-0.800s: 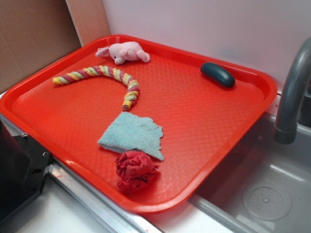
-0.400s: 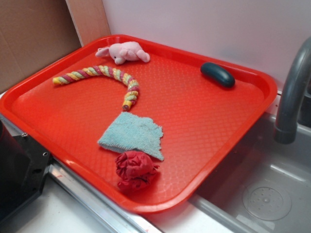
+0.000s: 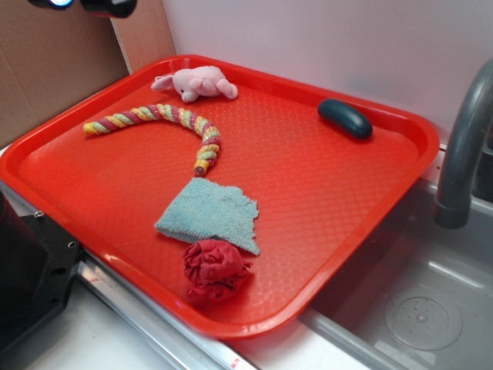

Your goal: Grab the plastic pickle.

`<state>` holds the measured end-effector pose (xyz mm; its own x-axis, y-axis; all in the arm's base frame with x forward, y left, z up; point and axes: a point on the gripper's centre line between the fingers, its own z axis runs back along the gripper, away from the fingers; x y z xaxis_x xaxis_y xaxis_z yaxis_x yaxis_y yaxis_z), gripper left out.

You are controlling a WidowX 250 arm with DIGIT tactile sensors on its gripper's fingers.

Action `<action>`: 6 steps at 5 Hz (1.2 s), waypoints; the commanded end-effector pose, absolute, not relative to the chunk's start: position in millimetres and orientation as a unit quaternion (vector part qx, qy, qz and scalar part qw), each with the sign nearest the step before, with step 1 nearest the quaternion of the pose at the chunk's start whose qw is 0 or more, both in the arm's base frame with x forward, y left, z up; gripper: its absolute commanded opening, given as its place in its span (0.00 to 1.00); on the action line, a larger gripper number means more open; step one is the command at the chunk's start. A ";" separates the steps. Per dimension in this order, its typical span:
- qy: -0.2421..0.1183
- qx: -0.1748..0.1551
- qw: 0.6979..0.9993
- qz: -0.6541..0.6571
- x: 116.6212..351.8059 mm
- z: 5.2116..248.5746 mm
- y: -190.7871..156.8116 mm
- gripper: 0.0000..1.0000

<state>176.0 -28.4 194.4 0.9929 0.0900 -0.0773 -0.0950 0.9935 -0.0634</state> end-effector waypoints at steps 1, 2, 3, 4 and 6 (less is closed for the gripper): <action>0.013 -0.037 0.998 0.043 179.1 204.3 -29.0 1.00; 0.013 -0.037 0.998 0.043 179.1 204.3 -29.0 1.00; -0.001 -0.037 0.989 0.142 218.1 159.0 -29.5 1.00; -0.054 -0.069 0.969 0.231 258.8 128.3 -25.1 1.00; -0.101 -0.071 0.956 0.268 297.3 99.1 -37.9 1.00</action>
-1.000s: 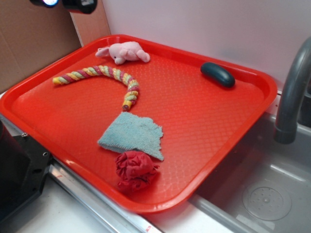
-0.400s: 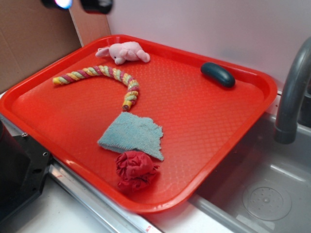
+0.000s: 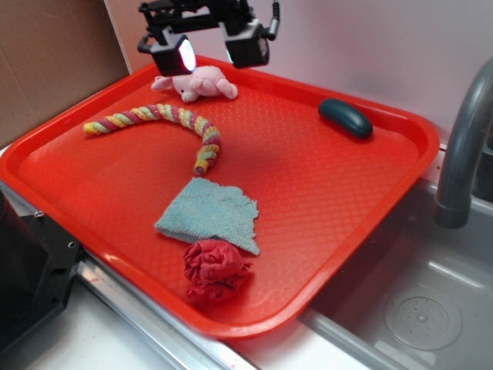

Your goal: Grab the plastic pickle.

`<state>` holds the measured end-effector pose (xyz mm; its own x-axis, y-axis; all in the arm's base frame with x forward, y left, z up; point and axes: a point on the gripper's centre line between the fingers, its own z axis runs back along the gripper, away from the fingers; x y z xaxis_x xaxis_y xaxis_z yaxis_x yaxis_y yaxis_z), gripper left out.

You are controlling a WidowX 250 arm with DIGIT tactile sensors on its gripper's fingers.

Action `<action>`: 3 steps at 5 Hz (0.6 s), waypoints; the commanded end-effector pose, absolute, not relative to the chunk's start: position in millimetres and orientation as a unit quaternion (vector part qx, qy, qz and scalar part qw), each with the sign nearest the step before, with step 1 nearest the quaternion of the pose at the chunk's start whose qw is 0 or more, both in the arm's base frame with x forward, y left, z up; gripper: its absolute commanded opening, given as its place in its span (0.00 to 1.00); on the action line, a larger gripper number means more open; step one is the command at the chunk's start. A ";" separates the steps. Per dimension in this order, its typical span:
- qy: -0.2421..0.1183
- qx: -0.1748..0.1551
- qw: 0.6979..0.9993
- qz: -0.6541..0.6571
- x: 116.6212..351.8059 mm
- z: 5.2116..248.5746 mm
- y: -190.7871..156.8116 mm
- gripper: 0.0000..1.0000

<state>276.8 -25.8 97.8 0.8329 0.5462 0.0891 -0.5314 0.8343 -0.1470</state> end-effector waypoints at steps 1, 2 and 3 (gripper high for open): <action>-0.127 -0.048 0.954 0.268 318.2 88.3 -60.9 1.00; -0.131 -0.030 0.954 0.268 332.8 78.6 -86.1 1.00; -0.126 -0.013 0.946 0.297 350.0 70.6 -101.9 1.00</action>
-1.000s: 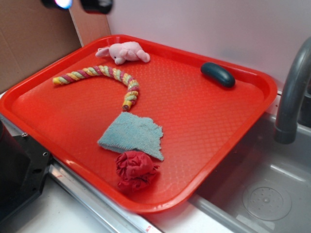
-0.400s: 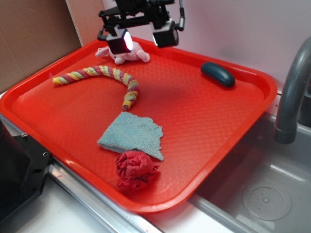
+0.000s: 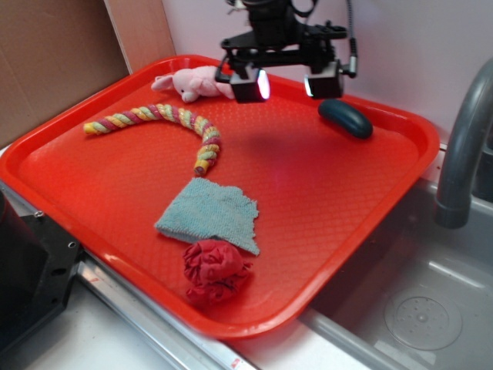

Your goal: Grab the plastic pickle.

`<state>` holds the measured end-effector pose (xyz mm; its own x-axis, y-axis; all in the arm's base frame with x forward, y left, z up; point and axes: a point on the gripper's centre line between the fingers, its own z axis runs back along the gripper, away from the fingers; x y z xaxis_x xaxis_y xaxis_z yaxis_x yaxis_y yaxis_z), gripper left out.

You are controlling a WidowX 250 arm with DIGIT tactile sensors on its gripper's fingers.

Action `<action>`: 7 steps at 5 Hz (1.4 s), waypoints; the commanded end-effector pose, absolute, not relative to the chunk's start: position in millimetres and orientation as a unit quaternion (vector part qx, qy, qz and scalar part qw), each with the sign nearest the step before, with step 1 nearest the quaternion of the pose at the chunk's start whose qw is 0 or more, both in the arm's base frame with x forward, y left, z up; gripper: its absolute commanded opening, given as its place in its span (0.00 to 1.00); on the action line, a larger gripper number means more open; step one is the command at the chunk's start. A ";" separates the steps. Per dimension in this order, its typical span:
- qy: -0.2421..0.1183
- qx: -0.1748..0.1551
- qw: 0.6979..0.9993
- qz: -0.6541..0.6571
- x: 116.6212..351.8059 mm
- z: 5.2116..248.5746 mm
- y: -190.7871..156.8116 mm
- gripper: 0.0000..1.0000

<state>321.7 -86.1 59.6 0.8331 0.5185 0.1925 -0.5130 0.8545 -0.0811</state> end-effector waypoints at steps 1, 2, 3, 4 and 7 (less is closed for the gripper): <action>-0.133 -0.004 0.948 0.290 360.5 62.9 -108.7 1.00; -0.130 0.002 0.950 0.284 364.5 55.5 -110.9 1.00; -0.126 0.010 0.948 0.293 367.0 50.5 -105.5 1.00; -0.115 0.018 0.944 0.310 362.2 45.4 -91.3 1.00; -0.078 0.023 0.922 0.379 345.6 37.2 -27.7 1.00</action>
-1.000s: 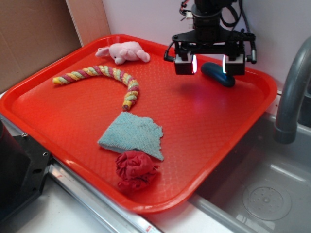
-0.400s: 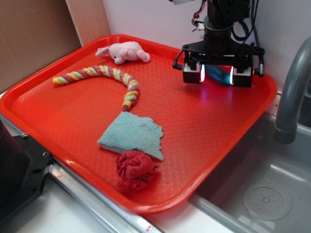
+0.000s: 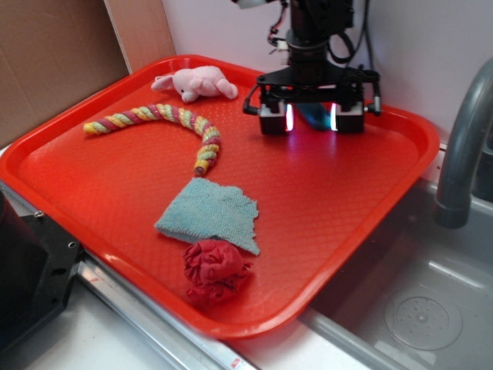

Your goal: Grab the plastic pickle.

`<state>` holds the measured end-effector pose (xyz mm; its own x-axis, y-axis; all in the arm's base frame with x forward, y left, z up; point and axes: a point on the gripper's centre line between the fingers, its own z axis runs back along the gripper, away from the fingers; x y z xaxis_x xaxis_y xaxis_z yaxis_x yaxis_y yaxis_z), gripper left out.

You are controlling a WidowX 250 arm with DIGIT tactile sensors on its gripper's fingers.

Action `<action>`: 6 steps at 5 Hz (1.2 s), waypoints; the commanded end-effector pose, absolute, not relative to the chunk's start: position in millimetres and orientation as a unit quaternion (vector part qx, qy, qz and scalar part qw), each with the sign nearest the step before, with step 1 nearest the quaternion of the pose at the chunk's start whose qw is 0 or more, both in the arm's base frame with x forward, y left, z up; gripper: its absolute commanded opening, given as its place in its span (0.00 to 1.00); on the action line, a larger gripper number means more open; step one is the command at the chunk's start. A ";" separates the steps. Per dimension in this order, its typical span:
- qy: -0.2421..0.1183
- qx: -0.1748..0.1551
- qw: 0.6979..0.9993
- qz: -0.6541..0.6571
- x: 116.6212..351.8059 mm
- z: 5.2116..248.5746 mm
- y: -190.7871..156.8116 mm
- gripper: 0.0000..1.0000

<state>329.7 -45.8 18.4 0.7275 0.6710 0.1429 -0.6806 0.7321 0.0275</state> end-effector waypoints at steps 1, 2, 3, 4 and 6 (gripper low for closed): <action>-0.078 0.039 0.925 0.370 354.6 36.5 -22.7 1.00; -0.072 0.046 0.925 0.371 357.0 32.3 -18.1 1.00; -0.065 0.054 0.922 0.379 359.0 23.3 -11.2 1.00; -0.064 0.060 0.919 0.385 360.4 14.7 -5.7 0.00; -0.077 0.055 0.924 0.370 349.0 24.9 -12.5 0.00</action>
<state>344.5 -24.7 16.1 0.7426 0.6504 0.1595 -0.6654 0.7436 0.0657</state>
